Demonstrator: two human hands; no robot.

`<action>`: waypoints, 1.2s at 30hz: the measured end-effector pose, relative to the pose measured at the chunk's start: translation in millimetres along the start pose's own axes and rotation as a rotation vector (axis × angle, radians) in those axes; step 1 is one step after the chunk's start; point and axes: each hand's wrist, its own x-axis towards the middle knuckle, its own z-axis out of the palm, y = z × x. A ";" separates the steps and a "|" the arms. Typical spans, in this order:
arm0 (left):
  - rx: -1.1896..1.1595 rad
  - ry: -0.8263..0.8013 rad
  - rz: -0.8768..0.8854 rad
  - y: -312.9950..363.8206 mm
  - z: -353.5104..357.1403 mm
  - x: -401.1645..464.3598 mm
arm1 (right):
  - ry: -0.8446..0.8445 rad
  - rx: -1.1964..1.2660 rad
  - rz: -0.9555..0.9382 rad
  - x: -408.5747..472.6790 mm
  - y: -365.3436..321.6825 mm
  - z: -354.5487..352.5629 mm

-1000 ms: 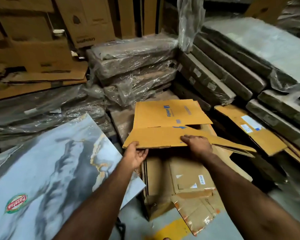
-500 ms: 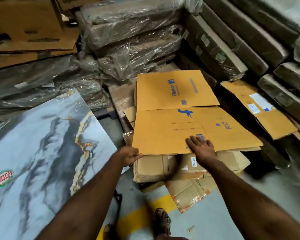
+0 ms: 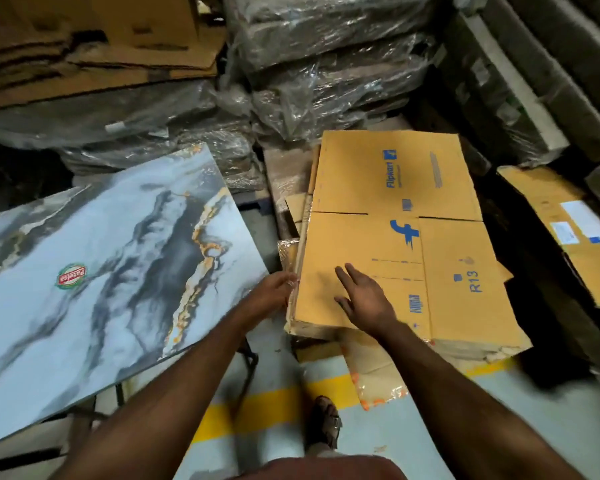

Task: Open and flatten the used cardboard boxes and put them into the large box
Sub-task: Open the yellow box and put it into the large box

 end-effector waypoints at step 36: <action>-0.374 1.890 -0.078 -333.6 -305.4 -760.2 | -0.169 0.515 -1.621 -239.2 -904.4 108.5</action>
